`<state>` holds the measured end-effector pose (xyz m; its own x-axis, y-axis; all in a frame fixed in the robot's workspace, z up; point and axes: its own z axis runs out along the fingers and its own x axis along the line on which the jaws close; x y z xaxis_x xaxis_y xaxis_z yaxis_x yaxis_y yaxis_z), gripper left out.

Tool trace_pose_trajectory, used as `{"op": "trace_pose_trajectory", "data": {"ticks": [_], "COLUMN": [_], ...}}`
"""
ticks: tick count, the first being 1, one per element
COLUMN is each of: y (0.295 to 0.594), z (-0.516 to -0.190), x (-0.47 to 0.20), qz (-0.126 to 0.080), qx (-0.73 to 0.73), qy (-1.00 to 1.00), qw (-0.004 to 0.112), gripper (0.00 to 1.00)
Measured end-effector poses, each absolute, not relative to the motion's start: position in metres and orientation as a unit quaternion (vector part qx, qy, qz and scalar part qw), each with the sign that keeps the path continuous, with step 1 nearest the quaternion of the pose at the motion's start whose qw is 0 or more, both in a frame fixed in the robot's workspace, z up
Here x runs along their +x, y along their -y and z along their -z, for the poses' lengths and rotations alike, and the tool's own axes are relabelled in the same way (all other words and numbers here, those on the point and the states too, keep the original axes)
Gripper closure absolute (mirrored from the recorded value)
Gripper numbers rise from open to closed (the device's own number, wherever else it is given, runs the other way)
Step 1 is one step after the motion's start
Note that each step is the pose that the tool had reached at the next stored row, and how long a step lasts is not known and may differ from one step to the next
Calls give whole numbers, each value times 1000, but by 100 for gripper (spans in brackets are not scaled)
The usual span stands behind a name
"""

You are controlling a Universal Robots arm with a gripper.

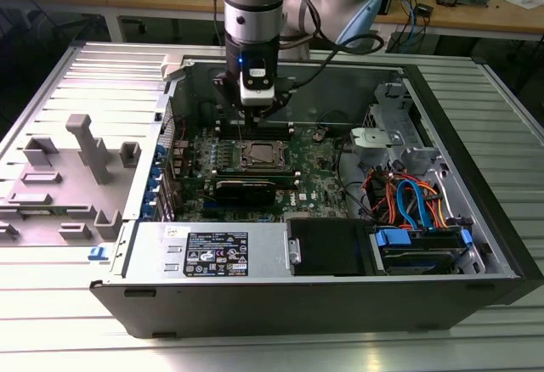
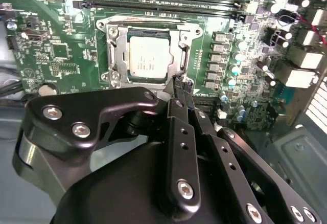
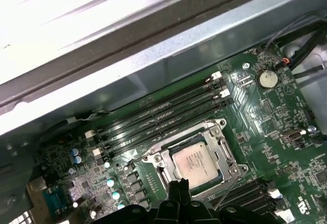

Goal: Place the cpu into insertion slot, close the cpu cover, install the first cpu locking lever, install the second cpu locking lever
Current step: 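Install the first cpu locking lever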

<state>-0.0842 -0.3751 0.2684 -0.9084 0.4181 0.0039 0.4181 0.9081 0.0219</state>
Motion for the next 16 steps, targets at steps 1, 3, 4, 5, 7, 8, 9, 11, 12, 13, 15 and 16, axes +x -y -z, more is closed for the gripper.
{"op": "trace_pose_trajectory", "data": {"ticks": [1,3,4,5,7,8,9,11,12,13,15,16], "y": [375,375,375,375,375,375,375,375,375,375,375,375], "z": [-269,-269,-269,-269,-269,-269,-269,-269,-269,-269,-268,-268], "x": [-84,-84,-84,-84,-84,-84,-84,-84,-84,-85,-106,-108], "qz": [-11,-11,-11,-11,-11,-11,-11,-11,-11,-11,-12,-12], "qx": [211,194,186,173,143,134,122,100,93,88,86,67], "qy": [-977,-981,-982,-985,-990,-991,-992,-995,-996,-996,-996,-998], "qw": [1,0,0,0,0,0,0,-1,-1,0,8,8], "gripper": [89,89,89,89,89,89,89,89,89,89,89,89]}}
